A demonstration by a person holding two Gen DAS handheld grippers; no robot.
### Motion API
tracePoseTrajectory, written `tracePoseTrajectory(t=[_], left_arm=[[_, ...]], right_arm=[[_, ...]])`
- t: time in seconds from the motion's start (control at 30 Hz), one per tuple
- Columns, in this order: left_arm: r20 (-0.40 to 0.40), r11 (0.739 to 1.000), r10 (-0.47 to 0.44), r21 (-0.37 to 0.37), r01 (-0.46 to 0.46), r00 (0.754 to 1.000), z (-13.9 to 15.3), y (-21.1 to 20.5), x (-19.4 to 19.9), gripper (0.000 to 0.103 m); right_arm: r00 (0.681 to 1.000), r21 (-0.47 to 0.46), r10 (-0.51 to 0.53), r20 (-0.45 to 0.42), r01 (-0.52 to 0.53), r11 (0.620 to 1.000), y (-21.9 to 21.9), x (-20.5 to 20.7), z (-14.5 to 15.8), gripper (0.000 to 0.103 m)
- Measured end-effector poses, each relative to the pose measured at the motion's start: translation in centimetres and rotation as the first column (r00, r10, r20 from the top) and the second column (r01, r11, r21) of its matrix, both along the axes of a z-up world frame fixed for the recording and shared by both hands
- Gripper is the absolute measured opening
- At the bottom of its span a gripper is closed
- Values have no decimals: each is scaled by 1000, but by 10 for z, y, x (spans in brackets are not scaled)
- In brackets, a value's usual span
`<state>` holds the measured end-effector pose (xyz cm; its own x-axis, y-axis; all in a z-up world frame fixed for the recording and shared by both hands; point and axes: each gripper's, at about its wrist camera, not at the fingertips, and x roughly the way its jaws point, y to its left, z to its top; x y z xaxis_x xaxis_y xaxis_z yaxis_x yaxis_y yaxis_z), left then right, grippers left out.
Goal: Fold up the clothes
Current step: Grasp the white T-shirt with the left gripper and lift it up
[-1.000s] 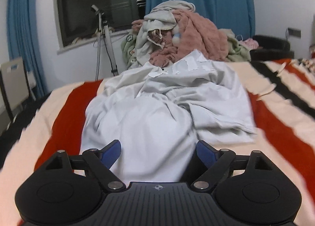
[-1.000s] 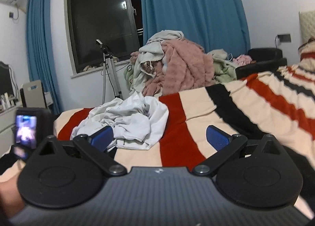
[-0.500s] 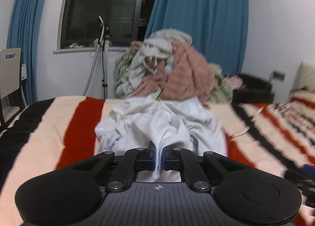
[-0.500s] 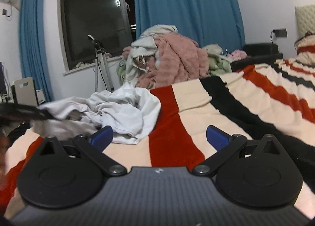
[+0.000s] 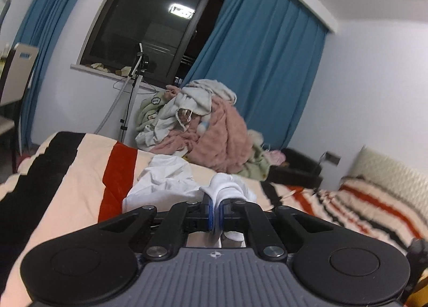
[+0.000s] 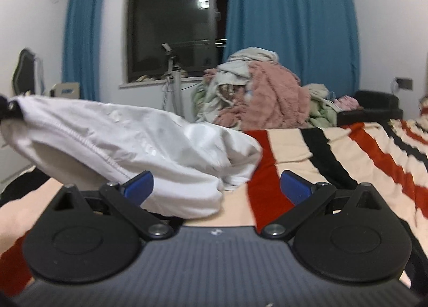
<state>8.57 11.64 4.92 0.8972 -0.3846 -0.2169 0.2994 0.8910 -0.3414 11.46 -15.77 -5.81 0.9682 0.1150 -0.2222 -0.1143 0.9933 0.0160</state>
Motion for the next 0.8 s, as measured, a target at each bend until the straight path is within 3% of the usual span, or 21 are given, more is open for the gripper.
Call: tracePoseTrajectory(t=[0.17, 0.3, 0.37, 0.47, 0.6, 0.8], left_arm=[[-38, 997, 21, -69, -24, 999, -5, 22, -5, 5], [-44, 992, 27, -120, -32, 999, -7, 32, 2, 5], [-26, 993, 35, -116, -37, 999, -7, 32, 6, 5], [-50, 994, 50, -99, -55, 997, -12, 29, 15, 5], [-72, 994, 49, -98, -56, 996, -14, 22, 23, 5], [-34, 993, 22, -113, -26, 999, -10, 7, 12, 5]], right_arm=[[995, -72, 85, -44, -88, 993, 47, -8, 8, 103], [986, -150, 138, -90, -151, 977, 93, 18, -7, 103], [992, -137, 103, -78, -113, 984, 100, 35, -8, 103], [998, -27, 12, -66, -14, 1000, 86, 57, -1, 103], [993, 134, -81, -87, 92, 987, 35, 67, -5, 103], [951, 224, -186, -248, 243, 944, -15, 80, -37, 103]])
